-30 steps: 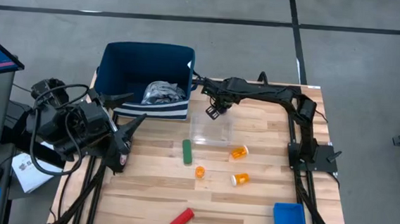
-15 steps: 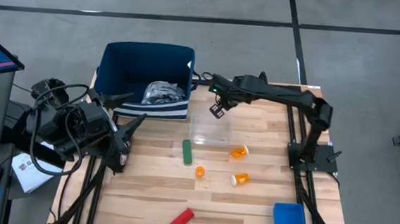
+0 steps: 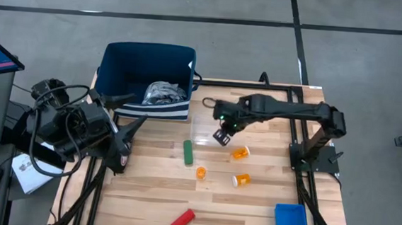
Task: Pick & place medical supplies in basket/bin
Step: Put the blue bandage into the transparent bin
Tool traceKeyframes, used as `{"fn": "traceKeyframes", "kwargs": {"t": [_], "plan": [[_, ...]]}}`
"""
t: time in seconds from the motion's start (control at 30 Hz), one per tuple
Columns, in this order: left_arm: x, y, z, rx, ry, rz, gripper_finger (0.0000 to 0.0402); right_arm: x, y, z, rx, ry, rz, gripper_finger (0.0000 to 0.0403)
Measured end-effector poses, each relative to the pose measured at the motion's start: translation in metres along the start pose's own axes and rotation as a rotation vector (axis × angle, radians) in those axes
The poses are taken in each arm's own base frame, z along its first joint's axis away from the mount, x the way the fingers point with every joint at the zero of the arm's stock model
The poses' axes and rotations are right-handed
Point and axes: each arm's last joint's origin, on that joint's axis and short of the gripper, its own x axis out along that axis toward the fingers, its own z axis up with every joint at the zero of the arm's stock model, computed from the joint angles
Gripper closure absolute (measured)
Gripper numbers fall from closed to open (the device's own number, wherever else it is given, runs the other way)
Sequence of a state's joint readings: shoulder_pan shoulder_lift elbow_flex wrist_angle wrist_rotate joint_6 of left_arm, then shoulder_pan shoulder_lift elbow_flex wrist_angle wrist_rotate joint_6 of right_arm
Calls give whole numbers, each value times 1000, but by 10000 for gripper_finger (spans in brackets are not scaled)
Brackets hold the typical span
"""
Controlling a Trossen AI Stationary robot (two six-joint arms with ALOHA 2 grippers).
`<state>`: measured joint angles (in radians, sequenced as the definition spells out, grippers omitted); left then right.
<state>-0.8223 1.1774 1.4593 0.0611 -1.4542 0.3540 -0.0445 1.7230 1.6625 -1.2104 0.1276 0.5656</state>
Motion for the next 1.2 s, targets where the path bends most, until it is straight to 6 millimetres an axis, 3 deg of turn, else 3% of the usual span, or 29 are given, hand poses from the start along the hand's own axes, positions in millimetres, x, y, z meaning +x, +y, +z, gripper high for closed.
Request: {"fn": "traceKeyframes", "kwargs": {"t": [0.23, 0.4, 0.77, 1.2], "plan": [[0, -2, 0, -2, -11, -29, 92, 36, 6, 2, -38, 107, -85, 394], [-1, -5, -1, -4, -15, -52, 92, 48, 10, 2, -59, 110, -116, 394], [-1, -9, -3, -20, -13, -55, 92, 66, 7, -3, -62, 108, -133, 394], [-1, -9, -3, -26, -13, -56, 92, 80, -1, -1, -5, 102, -38, 396]]}}
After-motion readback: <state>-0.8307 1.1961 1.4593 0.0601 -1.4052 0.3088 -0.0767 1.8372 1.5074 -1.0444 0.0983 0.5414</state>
